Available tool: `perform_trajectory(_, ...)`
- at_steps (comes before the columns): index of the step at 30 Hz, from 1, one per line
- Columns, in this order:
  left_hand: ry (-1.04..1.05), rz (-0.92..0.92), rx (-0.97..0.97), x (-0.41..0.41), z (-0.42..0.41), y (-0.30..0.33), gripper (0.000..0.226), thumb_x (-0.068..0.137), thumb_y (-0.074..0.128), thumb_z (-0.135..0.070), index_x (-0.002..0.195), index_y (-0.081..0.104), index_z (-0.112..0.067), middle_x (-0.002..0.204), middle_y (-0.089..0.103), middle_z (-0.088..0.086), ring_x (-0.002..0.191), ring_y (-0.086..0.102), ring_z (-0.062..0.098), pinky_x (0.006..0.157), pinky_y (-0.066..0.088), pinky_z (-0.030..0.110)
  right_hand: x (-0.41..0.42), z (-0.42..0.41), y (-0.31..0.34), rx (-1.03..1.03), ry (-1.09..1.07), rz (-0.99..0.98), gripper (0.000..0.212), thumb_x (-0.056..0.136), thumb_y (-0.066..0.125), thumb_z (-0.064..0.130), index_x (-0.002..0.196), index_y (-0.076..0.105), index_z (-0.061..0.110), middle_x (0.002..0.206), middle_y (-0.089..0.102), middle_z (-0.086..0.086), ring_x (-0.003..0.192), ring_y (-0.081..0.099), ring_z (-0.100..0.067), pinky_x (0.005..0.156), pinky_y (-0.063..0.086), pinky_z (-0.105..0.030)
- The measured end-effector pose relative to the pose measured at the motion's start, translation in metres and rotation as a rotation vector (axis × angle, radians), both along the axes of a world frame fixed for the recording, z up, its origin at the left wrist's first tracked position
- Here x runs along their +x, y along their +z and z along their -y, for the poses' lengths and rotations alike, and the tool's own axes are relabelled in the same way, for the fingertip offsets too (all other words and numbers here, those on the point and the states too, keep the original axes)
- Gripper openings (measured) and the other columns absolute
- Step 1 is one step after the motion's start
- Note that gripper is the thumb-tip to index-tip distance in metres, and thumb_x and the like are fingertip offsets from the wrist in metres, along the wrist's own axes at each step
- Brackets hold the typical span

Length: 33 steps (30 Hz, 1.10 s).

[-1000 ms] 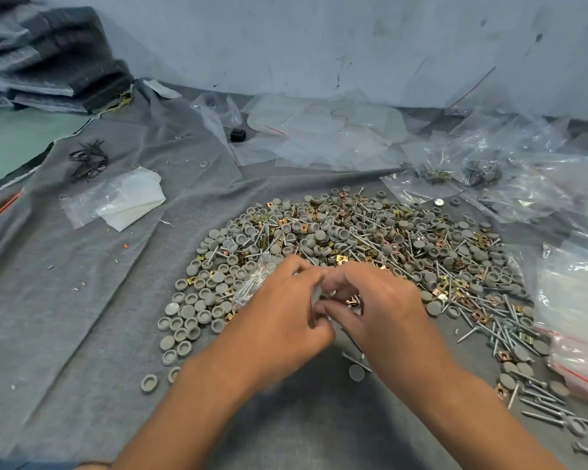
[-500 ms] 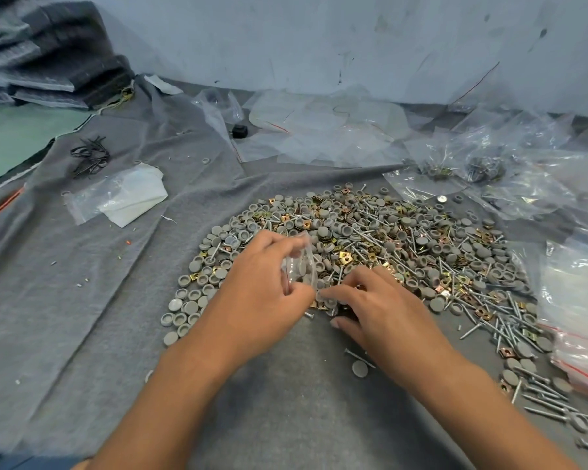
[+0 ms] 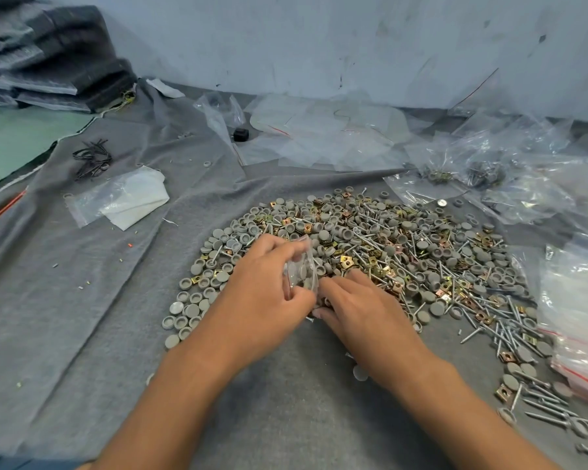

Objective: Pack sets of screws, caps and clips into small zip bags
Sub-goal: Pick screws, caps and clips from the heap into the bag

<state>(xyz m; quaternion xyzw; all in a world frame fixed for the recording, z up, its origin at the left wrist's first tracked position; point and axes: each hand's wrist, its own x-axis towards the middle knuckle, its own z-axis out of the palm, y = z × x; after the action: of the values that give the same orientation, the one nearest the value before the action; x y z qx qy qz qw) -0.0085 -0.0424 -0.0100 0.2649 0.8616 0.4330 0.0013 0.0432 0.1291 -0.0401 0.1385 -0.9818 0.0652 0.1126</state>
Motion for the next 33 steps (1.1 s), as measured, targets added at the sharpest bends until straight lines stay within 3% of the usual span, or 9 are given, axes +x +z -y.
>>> perform_trajectory(3,-0.005,0.002,0.001,-0.001,0.001,0.000,0.060,0.087,0.065,-0.016,0.144,0.053,-0.029,0.110,0.046,-0.026,0.076,0.058,0.006,0.074,0.045,0.008,-0.003,-0.003,-0.004,-0.012,-0.030,0.043,0.060,0.070,0.092,0.032,0.101,0.041,0.030,0.090,0.056,0.013,0.084,0.047,-0.015,0.064,0.043,-0.029)
perform_trajectory(6,-0.031,0.014,-0.010,0.000,0.001,0.000,0.061,0.087,0.064,-0.022,0.146,0.051,-0.029,0.110,0.043,-0.028,0.079,0.059,0.008,0.075,0.047,0.010,-0.002,-0.010,0.003,-0.468,-0.126,0.050,0.028,0.092,0.071,0.029,0.108,0.049,0.038,0.094,0.059,0.018,0.092,0.057,-0.007,0.074,0.050,-0.029)
perform_trajectory(9,-0.061,0.016,-0.033,0.003,-0.001,0.001,0.064,0.084,0.062,-0.029,0.146,0.051,-0.026,0.111,0.042,-0.026,0.079,0.060,0.004,0.076,0.046,0.011,0.002,-0.011,0.023,-0.789,-0.104,-0.073,0.017,0.092,0.064,0.039,0.107,0.056,0.039,0.095,0.066,0.023,0.088,0.065,0.000,0.071,0.050,-0.014)
perform_trajectory(12,-0.112,0.014,-0.034,0.005,-0.004,0.003,0.053,0.081,0.064,-0.029,0.134,0.059,-0.030,0.110,0.044,-0.022,0.084,0.057,-0.004,0.073,0.042,0.007,0.007,-0.002,0.033,-0.691,0.002,-0.192,0.020,0.093,0.069,0.031,0.111,0.061,0.035,0.096,0.065,0.023,0.086,0.062,0.002,0.075,0.044,-0.009)
perform_trajectory(17,-0.101,0.006,-0.046,0.008,-0.006,0.003,0.058,0.080,0.062,-0.029,0.138,0.058,-0.026,0.114,0.044,-0.023,0.085,0.058,-0.005,0.079,0.039,0.004,0.007,0.000,0.023,-0.344,0.034,-0.243,0.019,0.092,0.068,0.023,0.110,0.072,0.017,0.100,0.071,0.007,0.089,0.060,-0.016,0.075,0.054,-0.035)
perform_trajectory(22,-0.058,-0.030,-0.051,0.011,-0.006,0.011,0.060,0.080,0.057,-0.029,0.139,0.058,-0.023,0.113,0.044,-0.025,0.076,0.062,0.006,0.076,0.047,0.014,0.012,0.000,0.036,-0.131,0.073,-0.348,0.026,0.101,0.057,0.027,0.119,0.071,0.016,0.108,0.070,0.004,0.090,0.059,-0.018,0.082,0.052,-0.029)
perform_trajectory(25,-0.001,-0.093,-0.068,0.013,-0.002,0.021,0.057,0.081,0.058,-0.026,0.138,0.059,-0.025,0.111,0.044,-0.025,0.085,0.057,-0.004,0.076,0.041,0.006,0.017,0.004,0.048,-0.095,0.064,-0.332,0.030,0.103,0.050,0.029,0.126,0.064,0.014,0.111,0.068,0.006,0.092,0.056,-0.018,0.082,0.049,-0.031)
perform_trajectory(30,0.054,-0.188,-0.133,0.021,0.009,0.053,0.047,0.083,0.062,-0.023,0.129,0.067,-0.033,0.108,0.050,-0.020,0.076,0.055,-0.006,0.070,0.039,0.006,0.025,-0.002,0.065,-0.080,0.105,-0.425,0.023,0.093,0.060,0.008,0.112,0.069,0.017,0.115,0.066,0.004,0.100,0.057,-0.022,0.088,0.049,-0.038)
perform_trajectory(33,0.069,-0.222,-0.176,0.030,0.014,0.073,0.049,0.079,0.052,-0.029,0.124,0.067,-0.038,0.105,0.052,-0.022,0.074,0.058,0.000,0.063,0.044,0.014,0.027,0.001,0.070,-0.219,0.098,-0.516,0.019,0.089,0.067,0.006,0.104,0.070,0.017,0.115,0.060,0.001,0.102,0.051,-0.018,0.091,0.042,-0.025)
